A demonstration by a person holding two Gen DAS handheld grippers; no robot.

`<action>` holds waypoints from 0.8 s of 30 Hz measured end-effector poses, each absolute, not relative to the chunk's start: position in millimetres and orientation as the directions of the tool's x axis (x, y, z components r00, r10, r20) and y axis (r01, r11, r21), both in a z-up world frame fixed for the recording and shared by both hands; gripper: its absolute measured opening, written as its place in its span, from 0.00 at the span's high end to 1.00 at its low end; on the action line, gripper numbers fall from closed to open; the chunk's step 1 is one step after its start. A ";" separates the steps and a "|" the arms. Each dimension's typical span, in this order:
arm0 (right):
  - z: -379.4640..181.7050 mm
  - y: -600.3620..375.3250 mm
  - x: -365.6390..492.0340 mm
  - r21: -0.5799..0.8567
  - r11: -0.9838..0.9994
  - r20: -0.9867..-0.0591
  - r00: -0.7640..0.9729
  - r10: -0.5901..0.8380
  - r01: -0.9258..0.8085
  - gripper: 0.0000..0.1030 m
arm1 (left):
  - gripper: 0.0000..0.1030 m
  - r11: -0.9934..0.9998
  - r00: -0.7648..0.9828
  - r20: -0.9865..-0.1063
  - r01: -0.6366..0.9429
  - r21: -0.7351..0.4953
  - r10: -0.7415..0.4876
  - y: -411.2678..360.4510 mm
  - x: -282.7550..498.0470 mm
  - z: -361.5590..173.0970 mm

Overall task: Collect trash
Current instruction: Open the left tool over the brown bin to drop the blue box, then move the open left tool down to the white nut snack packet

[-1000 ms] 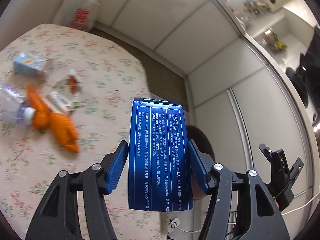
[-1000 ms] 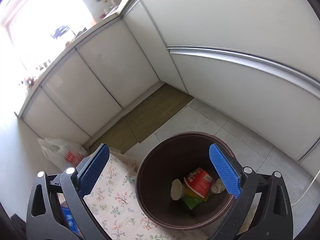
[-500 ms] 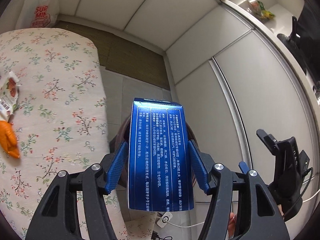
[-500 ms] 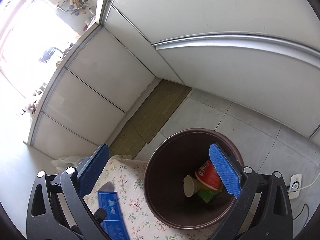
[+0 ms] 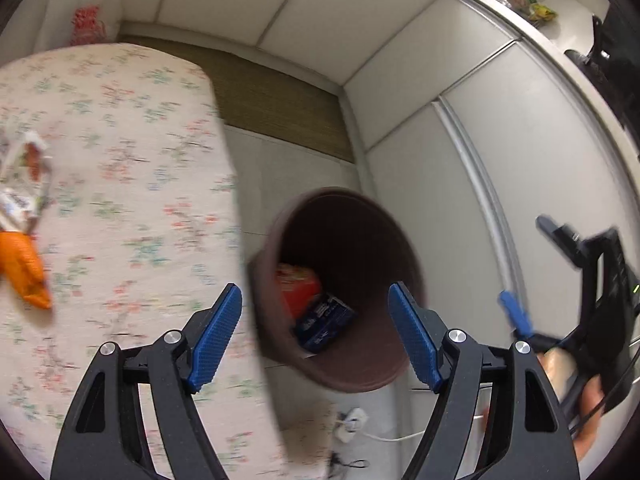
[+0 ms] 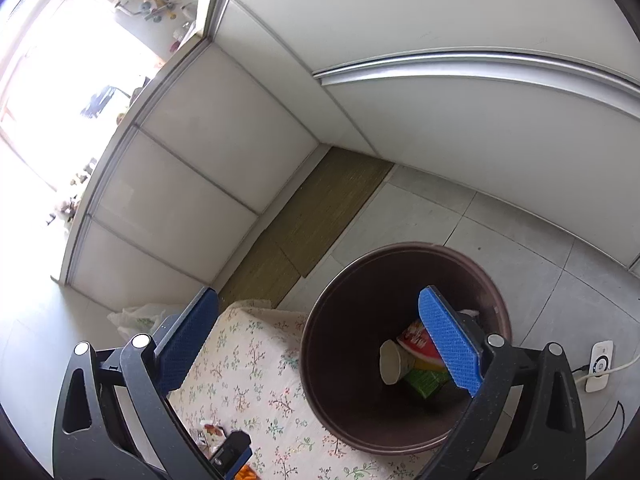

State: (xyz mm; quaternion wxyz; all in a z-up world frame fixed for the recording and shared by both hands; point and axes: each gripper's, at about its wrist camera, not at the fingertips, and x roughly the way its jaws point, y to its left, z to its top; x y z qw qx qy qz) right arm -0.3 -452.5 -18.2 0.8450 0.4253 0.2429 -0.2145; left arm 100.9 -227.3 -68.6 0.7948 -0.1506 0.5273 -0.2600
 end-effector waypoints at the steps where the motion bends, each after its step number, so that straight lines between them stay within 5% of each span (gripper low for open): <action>1: -18.2 -448.2 3.3 0.611 0.557 -0.595 0.790 -0.145 0.562 0.07 | 0.28 0.833 0.321 -0.769 0.254 -0.492 -0.552 -221.6 96.8 -66.6; 14: -27.5 -358.1 62.3 0.500 0.738 -0.668 0.744 -0.003 0.453 0.07 | 0.27 0.951 0.381 -0.872 0.099 -0.292 -0.307 -82.1 91.7 -98.1; 24: -48.8 -271.9 99.4 0.372 0.875 -0.743 0.664 0.081 0.309 0.07 | 0.27 0.879 0.342 -0.851 -0.121 -0.461 -0.399 13.6 93.7 -148.9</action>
